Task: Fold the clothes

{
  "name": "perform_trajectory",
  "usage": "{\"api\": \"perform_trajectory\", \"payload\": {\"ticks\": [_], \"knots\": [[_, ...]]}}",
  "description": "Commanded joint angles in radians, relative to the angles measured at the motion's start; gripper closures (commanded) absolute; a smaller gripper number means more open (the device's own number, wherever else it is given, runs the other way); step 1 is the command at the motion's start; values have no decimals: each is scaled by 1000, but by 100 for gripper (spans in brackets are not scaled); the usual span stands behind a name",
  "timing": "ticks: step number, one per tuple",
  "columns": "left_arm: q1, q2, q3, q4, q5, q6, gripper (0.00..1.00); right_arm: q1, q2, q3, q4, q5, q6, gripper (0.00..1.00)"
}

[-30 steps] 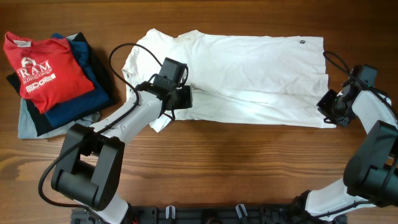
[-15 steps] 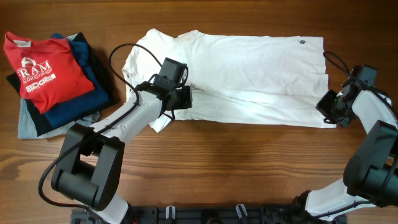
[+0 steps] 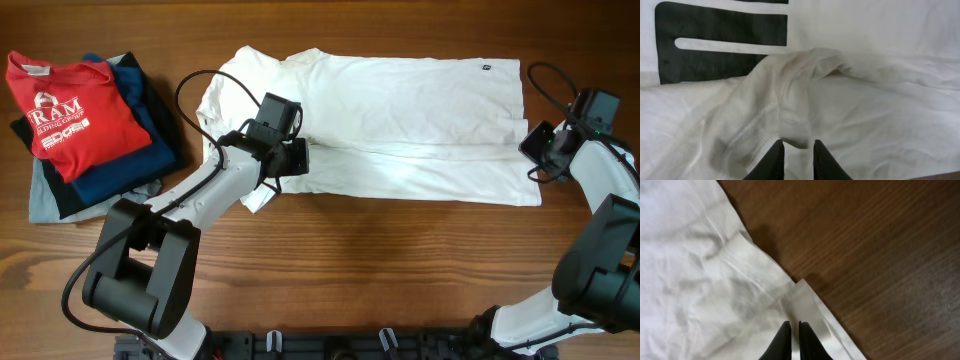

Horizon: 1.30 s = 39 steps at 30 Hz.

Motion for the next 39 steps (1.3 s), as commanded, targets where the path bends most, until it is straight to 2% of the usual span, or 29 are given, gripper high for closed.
{"api": "perform_trajectory", "payload": {"ticks": [1, 5, 8, 13, 19, 29, 31, 39], "knots": [[-1, 11, -3, -4, -14, 5, 80, 3, -17, 19, 34, -61, 2, 93], [-1, 11, -3, -15, -14, 5, 80, 3, -6, 18, 48, -91, 1, 92], [-1, 11, -3, -19, -14, 5, 80, 3, -6, 17, 16, -70, -2, 84], [-1, 11, -3, -26, -30, 5, 80, 3, -6, 17, -82, -63, 0, 79], [-1, 11, -3, -69, -64, 5, 79, 3, -5, 13, -220, -43, 2, 79], [0, 68, -5, -121, -80, 5, 82, 3, 4, -65, -212, 10, 8, 78], [2, 63, -4, -117, -108, 5, 85, 3, 5, -65, -212, 10, 8, 77], [2, -16, -4, -147, -173, 5, 84, 3, 6, -65, -211, 7, 6, 76]]}}
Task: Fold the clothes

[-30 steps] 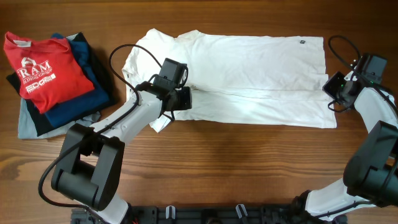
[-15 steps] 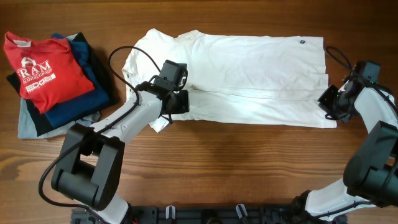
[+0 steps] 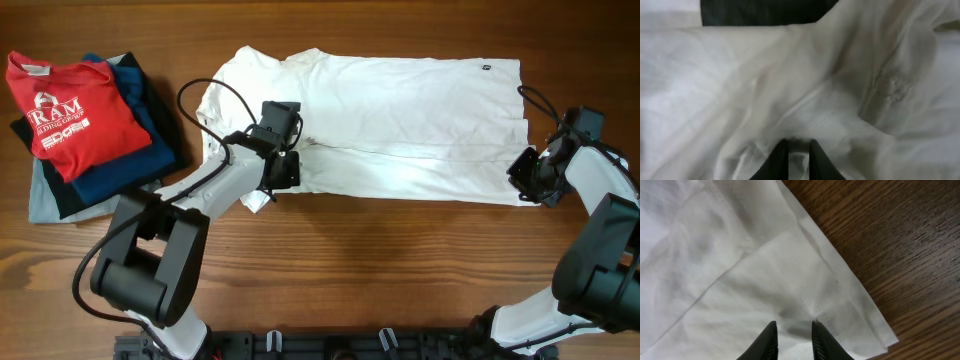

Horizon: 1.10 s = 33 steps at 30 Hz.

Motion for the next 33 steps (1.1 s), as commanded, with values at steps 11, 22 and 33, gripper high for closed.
{"api": "perform_trajectory", "payload": {"ticks": [11, 22, 33], "knots": [[129, -169, -4, -72, -65, 3, 61, 3, 6, -8, 9, 21, 5, 75], [282, -96, -5, -118, -8, -34, 68, 3, 6, -8, 10, 21, 5, 75], [282, 7, -5, -107, 73, -33, 83, 3, 6, -8, 10, 21, 5, 75]]}}
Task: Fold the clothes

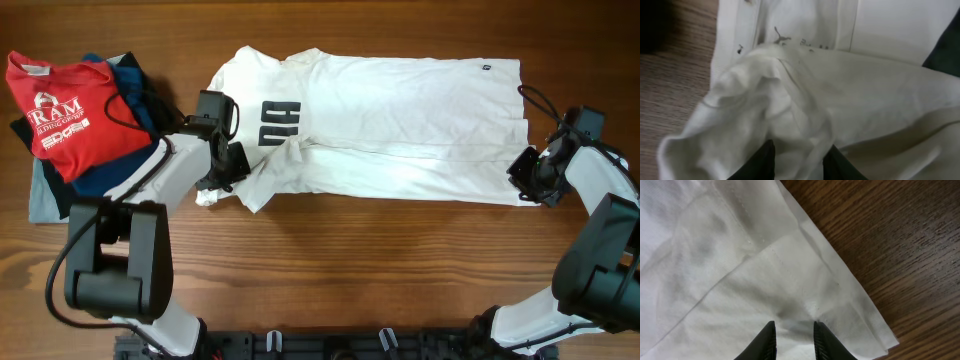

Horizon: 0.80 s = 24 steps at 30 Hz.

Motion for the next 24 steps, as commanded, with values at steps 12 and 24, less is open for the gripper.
{"api": "perform_trajectory", "payload": {"ticks": [12, 24], "knots": [[30, -54, 28, 100, 33, 9, 96, 3, 6, -7, 3, 21, 5, 75], [61, -57, 27, 221, 37, 5, 96, 3, 6, -7, 3, 21, 5, 75]]}}
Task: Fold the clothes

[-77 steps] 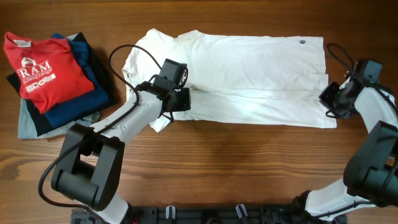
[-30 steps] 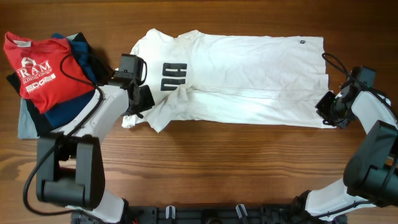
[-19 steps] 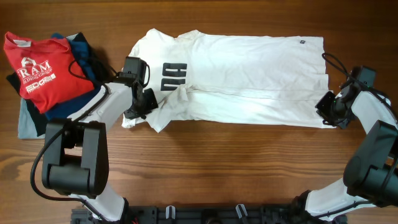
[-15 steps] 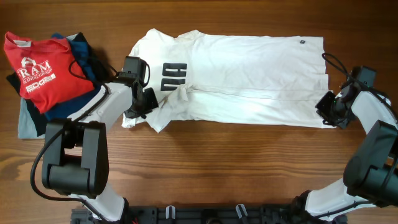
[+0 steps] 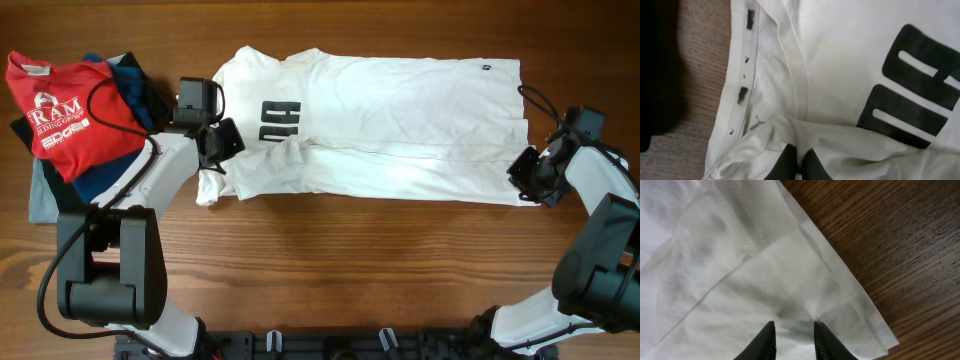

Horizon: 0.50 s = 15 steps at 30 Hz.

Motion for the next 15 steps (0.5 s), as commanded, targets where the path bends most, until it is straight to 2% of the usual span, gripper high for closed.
{"api": "perform_trajectory", "payload": {"ticks": [1, 9, 13, 14, 15], "knots": [[6, -18, 16, 32, -12, 4, 96, 3, 6, -7, 3, 21, 5, 75], [6, -18, 17, 127, 5, 1, 96, 3, 6, -7, 3, 21, 4, 74], [5, -18, 16, 102, 14, 0, 96, 3, 6, -7, 6, 21, 4, 74], [4, -18, 16, 67, 14, 1, 92, 3, 6, -7, 6, 21, 5, 74], [4, -18, 16, 40, 14, 1, 82, 3, 6, -7, 6, 21, 5, 75]]}}
